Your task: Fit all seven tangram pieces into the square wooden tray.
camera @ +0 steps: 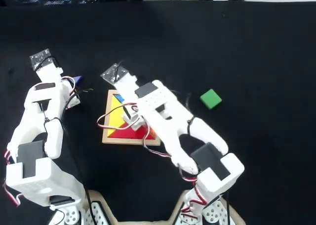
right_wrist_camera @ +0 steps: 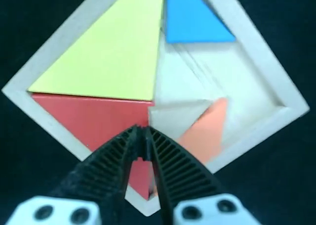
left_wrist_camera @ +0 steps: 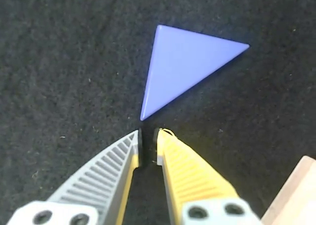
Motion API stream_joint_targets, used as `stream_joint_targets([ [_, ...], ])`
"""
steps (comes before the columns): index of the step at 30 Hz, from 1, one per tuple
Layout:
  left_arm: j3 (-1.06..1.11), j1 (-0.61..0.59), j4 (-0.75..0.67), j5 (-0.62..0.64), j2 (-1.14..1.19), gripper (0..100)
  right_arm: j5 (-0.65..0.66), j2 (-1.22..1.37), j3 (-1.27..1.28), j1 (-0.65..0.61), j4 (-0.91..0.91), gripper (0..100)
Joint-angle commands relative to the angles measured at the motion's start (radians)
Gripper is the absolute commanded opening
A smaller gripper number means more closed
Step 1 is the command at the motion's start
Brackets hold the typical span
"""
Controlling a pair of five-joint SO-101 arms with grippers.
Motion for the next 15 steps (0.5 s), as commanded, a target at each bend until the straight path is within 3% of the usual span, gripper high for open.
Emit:
stream_joint_targets([
  [1,-0.008,0.010,-0.014,0.006,-0.043,7,0.009,0.005,-0.053,0.032,-0.031,1.1],
  [10,-0.008,0.010,-0.014,0.006,-0.043,7,0.008,-0.136,0.005,0.032,-0.046,1.1],
  [15,-0.008,0.012,-0.015,0.006,-0.043,7,0.008,-0.173,0.097,0.029,-0.227,1.1],
])
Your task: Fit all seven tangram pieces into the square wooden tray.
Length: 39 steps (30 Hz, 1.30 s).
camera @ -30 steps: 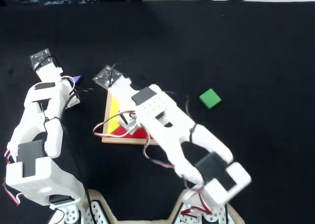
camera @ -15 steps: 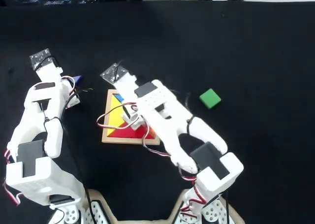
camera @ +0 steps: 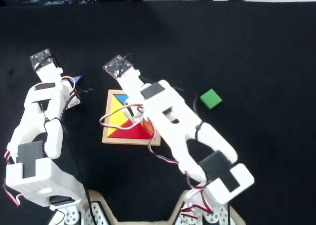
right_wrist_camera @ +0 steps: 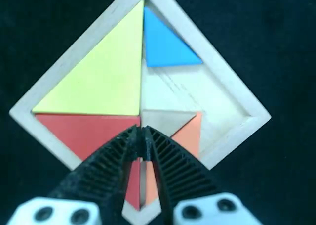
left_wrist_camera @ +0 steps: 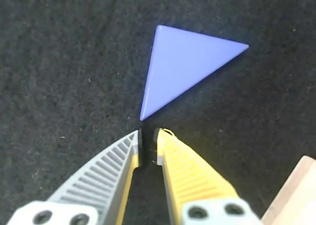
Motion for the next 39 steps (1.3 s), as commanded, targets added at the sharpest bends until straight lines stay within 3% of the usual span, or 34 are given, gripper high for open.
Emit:
stream_joint_targets([
  [1,-0.008,0.012,-0.015,0.006,-0.043,7,0.008,-0.038,-0.001,0.014,-0.100,1.1],
  [13,-0.008,0.012,-0.017,0.006,-0.043,7,0.057,0.262,-0.300,0.080,0.060,1.1],
  [33,-0.008,0.012,-0.017,0.006,-0.043,7,0.058,0.262,-0.249,0.034,0.141,1.1],
  [39,-0.008,0.012,-0.017,0.006,-0.043,7,0.052,0.136,-0.216,0.066,0.123,1.1],
])
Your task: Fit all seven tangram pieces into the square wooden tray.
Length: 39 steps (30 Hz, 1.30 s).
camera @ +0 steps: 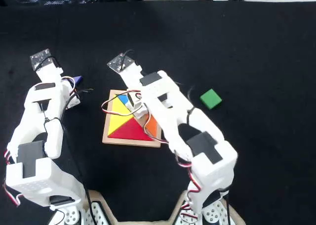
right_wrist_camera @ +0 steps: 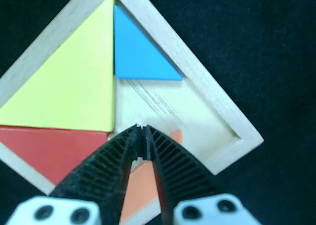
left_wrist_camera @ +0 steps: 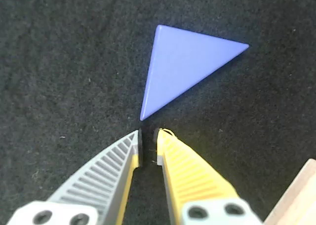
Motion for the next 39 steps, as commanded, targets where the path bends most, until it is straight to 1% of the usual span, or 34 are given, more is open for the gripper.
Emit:
stream_joint_targets([
  [1,-0.008,0.012,-0.017,0.006,-0.043,7,0.002,-0.127,0.038,0.017,-0.023,1.1],
  [5,-0.008,0.012,-0.017,0.006,-0.043,7,0.006,-0.168,0.108,0.086,-0.097,1.1],
  [8,-0.008,0.012,-0.017,0.006,-0.043,7,0.008,-0.168,0.107,0.137,-0.103,1.1],
  [11,-0.008,0.012,-0.017,0.006,-0.043,7,0.009,-0.162,0.096,0.155,-0.103,1.1],
  [21,-0.008,0.012,-0.017,0.006,-0.043,7,0.009,0.008,0.004,0.130,-0.081,1.1],
  [24,-0.008,0.010,-0.017,0.006,-0.043,7,0.009,0.012,-0.030,0.126,-0.015,1.1],
  [27,-0.008,0.010,-0.017,0.006,-0.043,7,0.009,0.012,-0.036,0.120,0.012,1.1],
  [34,-0.008,0.010,-0.018,0.006,-0.043,7,0.011,0.013,-0.033,0.054,0.069,1.1],
  [39,-0.008,0.010,-0.018,0.006,-0.043,7,0.011,0.012,-0.041,0.074,0.098,1.1],
])
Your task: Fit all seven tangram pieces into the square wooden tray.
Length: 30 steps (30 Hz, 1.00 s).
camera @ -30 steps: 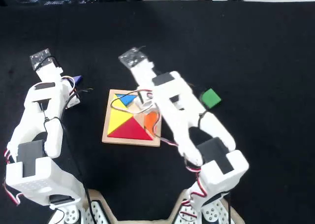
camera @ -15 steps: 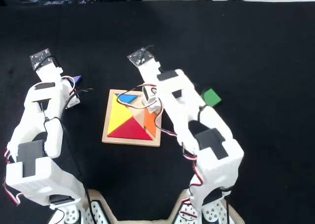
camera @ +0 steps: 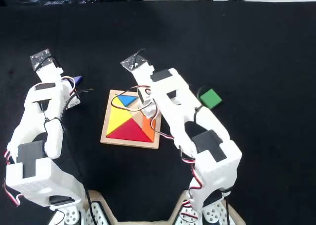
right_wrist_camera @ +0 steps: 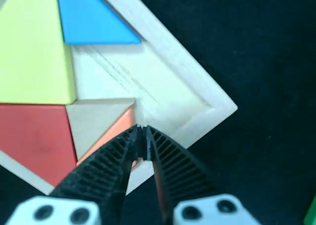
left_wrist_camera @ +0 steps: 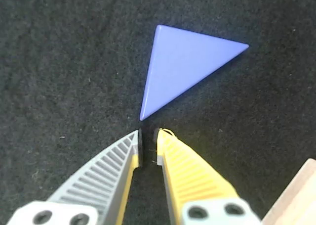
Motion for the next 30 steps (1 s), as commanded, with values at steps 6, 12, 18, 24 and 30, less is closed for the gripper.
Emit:
stream_joint_targets([
  [6,-0.008,0.010,-0.018,0.006,-0.043,7,0.006,-0.107,-0.077,0.086,0.049,1.1],
  [12,-0.008,0.010,-0.018,0.006,-0.043,7,0.006,-0.236,-0.047,0.292,-0.051,1.1],
  [18,-0.012,0.010,-0.020,0.006,-0.043,7,-0.038,-0.239,-0.056,0.450,-0.071,5.7],
  [24,-0.018,0.010,-0.028,0.003,-0.043,7,0.172,-0.229,-0.056,0.445,0.031,25.5],
  [30,-0.008,0.010,-0.054,0.000,-0.043,7,0.258,-0.133,-0.070,0.537,0.003,25.7],
])
